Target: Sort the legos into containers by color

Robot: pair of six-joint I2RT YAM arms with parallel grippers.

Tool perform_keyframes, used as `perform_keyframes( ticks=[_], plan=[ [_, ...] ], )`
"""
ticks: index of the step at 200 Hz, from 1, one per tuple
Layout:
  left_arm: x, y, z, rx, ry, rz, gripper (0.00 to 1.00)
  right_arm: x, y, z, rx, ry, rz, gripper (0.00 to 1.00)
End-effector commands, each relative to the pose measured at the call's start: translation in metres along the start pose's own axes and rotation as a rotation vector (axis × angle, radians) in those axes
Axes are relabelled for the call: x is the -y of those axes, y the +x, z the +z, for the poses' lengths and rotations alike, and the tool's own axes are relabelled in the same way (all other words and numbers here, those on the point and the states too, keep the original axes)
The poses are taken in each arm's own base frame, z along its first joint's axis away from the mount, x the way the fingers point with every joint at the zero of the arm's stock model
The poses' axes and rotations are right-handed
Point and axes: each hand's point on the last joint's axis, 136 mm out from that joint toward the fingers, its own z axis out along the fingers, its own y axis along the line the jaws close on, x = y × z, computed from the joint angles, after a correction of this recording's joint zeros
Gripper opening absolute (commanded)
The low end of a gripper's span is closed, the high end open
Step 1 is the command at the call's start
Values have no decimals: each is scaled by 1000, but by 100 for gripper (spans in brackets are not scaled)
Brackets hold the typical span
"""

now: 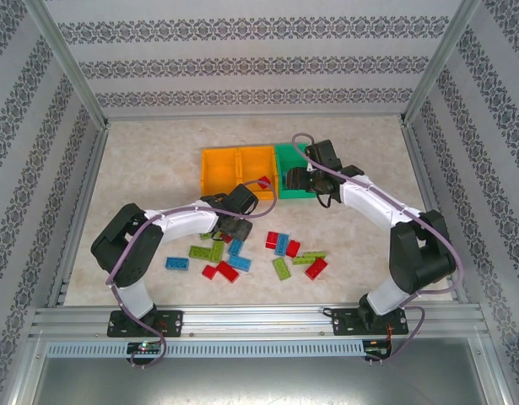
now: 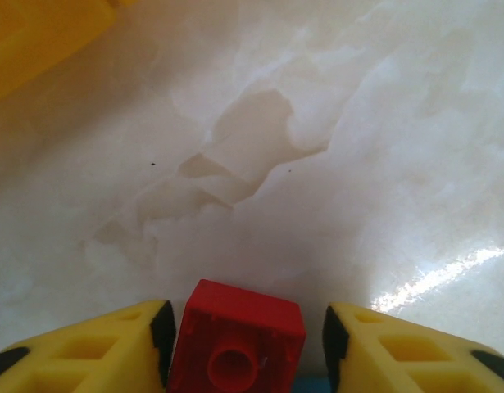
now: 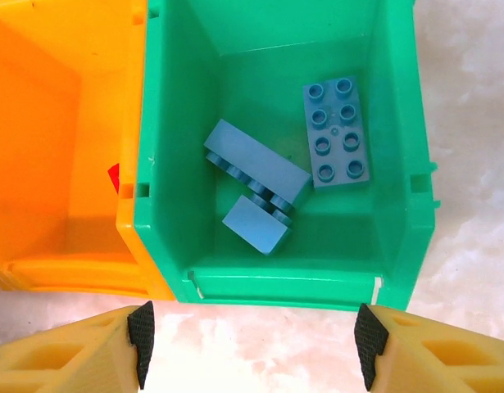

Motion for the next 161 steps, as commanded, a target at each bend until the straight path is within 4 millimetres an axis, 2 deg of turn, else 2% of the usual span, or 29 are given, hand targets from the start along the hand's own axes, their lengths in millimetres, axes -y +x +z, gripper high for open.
perform_keyframes(
  ticks=[1,37,62,95,131,161],
  plan=[
    [-6,-6,1,-1,-23,15,48,8,-2,-9,25,20,-7,68],
    [-7,-8,3,-2,-20,9,40,10,1,-13,28,24,-4,69],
    [-8,-10,3,2,-20,2,30,14,5,-15,25,32,-4,69],
    [-8,-20,-2,23,-24,2,27,20,11,-20,31,48,-4,69],
    [-8,-44,-15,75,-32,3,27,30,22,-25,31,72,0,70],
    [-10,-81,-32,154,-44,-14,28,33,30,-29,36,66,12,70]
  ],
)
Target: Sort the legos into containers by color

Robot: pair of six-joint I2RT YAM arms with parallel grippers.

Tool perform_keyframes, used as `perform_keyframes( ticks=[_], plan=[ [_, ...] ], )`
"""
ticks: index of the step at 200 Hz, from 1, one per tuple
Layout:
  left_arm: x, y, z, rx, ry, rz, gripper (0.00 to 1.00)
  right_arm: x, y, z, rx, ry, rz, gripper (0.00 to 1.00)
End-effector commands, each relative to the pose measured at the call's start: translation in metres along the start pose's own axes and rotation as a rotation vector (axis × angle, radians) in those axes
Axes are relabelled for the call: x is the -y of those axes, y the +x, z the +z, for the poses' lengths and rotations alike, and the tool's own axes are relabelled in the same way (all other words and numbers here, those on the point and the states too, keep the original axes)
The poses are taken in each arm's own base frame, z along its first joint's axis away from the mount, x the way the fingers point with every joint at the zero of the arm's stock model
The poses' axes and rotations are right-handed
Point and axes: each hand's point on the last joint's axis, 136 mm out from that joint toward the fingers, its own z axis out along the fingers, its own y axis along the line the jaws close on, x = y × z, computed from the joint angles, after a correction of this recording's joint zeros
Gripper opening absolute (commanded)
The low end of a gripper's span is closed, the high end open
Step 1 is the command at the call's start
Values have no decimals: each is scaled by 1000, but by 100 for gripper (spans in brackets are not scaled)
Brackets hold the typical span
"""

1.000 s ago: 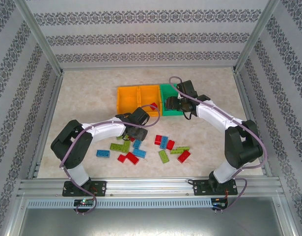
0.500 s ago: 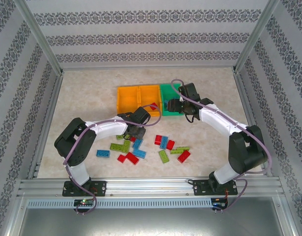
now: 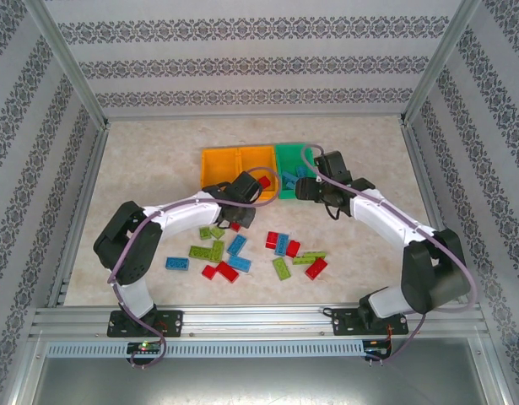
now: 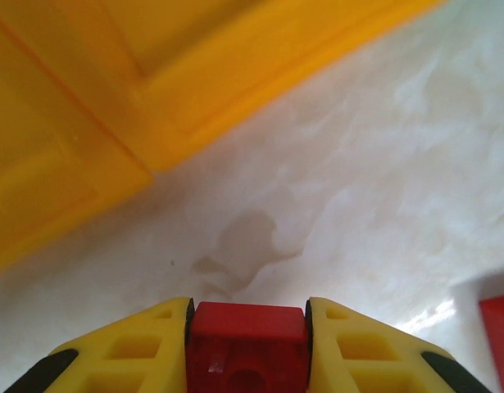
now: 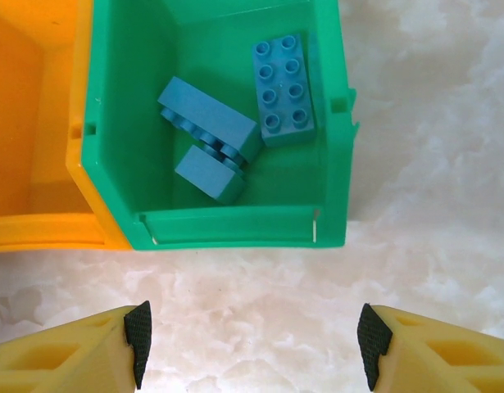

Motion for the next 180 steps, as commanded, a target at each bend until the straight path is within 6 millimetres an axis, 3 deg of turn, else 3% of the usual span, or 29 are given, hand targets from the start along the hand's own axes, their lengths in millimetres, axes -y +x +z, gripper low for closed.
perform_keyframes(
  ticks=[1,41,69,97,137,164,180],
  plan=[
    [-11,-27,-7,41,-44,0,28,10,3,-7,21,21,7,70],
    [-22,-92,-17,153,-46,-54,29,8,23,-12,12,-16,20,68],
    [-31,-130,-11,184,-24,-93,29,4,58,-13,-69,-41,12,67],
    [-43,-155,5,191,-1,-152,29,-4,94,-17,-151,-57,48,66],
    [-48,-174,21,205,3,-187,35,-30,121,-26,-214,-122,-12,62],
    [-46,-175,26,200,17,-197,42,-27,138,-24,-282,-104,-63,63],
    [-43,-174,24,201,34,-208,47,-34,146,-24,-316,-149,-73,63]
  ],
)
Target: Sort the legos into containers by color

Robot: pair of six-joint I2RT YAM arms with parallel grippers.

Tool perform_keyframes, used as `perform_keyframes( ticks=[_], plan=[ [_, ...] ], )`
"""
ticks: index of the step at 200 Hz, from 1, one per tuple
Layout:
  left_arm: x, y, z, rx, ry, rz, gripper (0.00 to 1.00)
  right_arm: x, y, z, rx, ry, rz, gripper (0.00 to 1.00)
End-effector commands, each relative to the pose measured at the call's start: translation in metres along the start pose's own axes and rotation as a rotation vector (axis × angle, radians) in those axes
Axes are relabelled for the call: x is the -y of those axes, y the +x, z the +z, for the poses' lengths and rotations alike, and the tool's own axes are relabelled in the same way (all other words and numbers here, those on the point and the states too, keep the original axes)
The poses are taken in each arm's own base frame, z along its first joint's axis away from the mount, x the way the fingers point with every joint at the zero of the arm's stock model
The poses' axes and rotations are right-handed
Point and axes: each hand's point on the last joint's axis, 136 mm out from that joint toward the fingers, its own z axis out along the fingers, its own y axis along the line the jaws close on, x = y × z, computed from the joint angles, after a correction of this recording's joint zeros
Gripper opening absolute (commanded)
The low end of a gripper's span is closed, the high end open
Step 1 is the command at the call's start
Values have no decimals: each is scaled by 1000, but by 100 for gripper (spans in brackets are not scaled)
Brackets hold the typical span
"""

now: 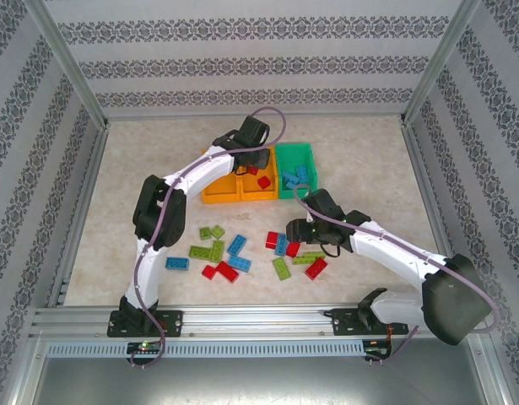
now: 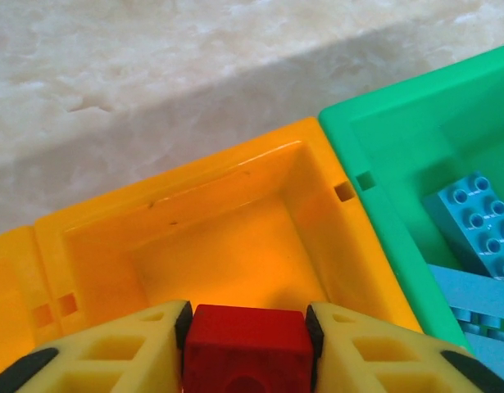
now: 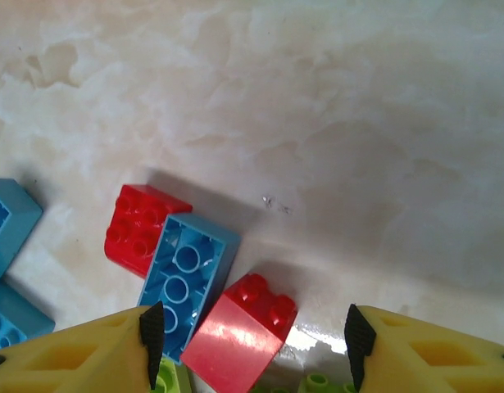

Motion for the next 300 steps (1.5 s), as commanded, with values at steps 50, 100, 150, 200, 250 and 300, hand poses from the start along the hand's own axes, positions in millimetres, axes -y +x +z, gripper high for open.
perform_keyframes(
  ticks=[50,100,150,200,250,300],
  plan=[
    [11,-4,-29,28,96,-61,67,-11,27,8,-159,-38,-135,66],
    [20,6,-72,104,205,-80,91,-9,41,18,-230,-5,-115,65],
    [8,36,-108,152,220,-103,94,-7,38,33,-249,63,-82,57],
    [-3,68,-124,140,206,-117,95,15,21,33,-185,174,-46,51],
    [-7,87,-123,108,204,-133,95,25,6,30,-134,193,8,55],
    [-6,101,-124,98,212,-150,96,14,6,37,-139,171,-17,55]
  ],
)
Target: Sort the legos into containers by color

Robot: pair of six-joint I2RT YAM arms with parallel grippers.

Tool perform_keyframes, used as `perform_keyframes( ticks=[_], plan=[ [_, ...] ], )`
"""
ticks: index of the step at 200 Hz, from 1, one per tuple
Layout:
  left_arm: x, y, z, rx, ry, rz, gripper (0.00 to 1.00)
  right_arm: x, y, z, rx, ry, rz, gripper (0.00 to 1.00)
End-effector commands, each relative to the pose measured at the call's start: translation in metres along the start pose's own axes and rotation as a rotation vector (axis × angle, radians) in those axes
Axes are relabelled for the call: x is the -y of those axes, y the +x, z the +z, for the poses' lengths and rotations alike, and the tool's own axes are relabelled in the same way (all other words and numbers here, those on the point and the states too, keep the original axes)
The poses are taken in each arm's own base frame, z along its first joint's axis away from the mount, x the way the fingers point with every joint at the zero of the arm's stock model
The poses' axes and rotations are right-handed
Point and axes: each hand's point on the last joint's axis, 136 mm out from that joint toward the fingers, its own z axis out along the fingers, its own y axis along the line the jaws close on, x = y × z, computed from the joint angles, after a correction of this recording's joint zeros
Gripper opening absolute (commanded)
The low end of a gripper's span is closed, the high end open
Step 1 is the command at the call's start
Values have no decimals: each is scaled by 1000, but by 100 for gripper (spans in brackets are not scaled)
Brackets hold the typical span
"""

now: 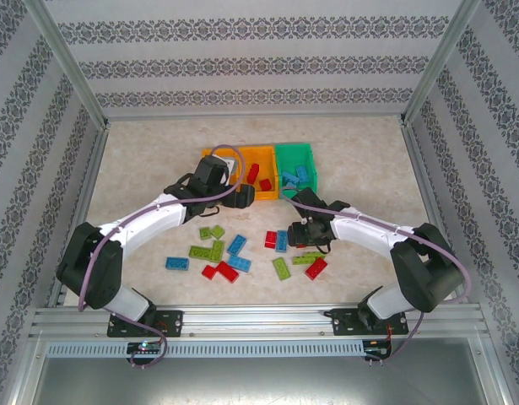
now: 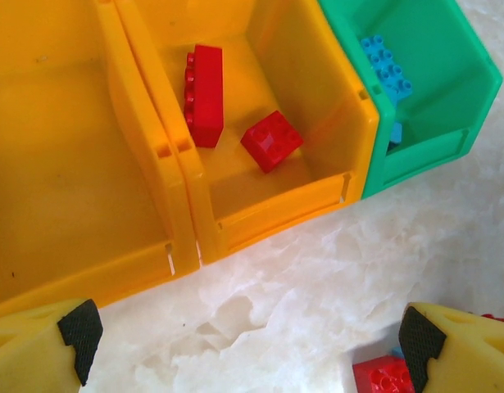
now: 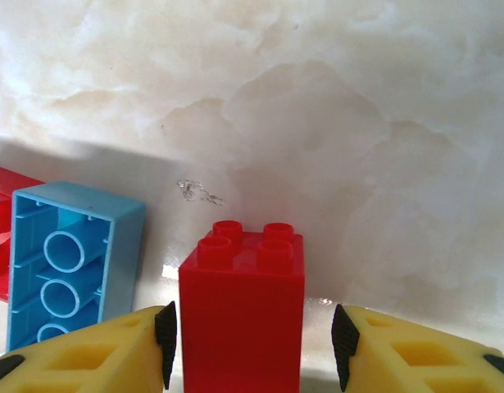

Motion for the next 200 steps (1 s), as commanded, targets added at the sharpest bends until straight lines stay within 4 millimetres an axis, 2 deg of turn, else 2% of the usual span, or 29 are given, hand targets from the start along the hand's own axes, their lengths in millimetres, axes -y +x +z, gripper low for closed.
perform_keyframes(
  ticks=[1,18,39,56,71,102,131,170,200],
  plan=[
    [7,-8,-10,50,28,-21,96,-7,-9,-1,24,1,-6,55],
    [8,-5,-12,49,27,-17,98,-8,-9,5,8,10,-12,52],
    [9,0,-14,49,27,-9,100,-7,-12,10,2,28,-17,42],
    [8,4,-16,48,21,-5,100,-9,-17,5,25,26,-25,36],
    [5,10,-18,43,12,-1,100,-12,-27,-7,61,23,-32,33],
    [2,18,-24,72,16,1,100,-35,-64,-41,186,-57,-32,29],
    [-10,34,-29,60,-18,13,100,-69,-105,-53,268,-195,-12,28],
    [-27,60,-37,-4,-89,31,100,-99,-160,-46,310,-237,-16,28],
    [-27,71,-46,-15,-66,56,100,-104,-196,-31,332,-244,18,30]
  ],
)
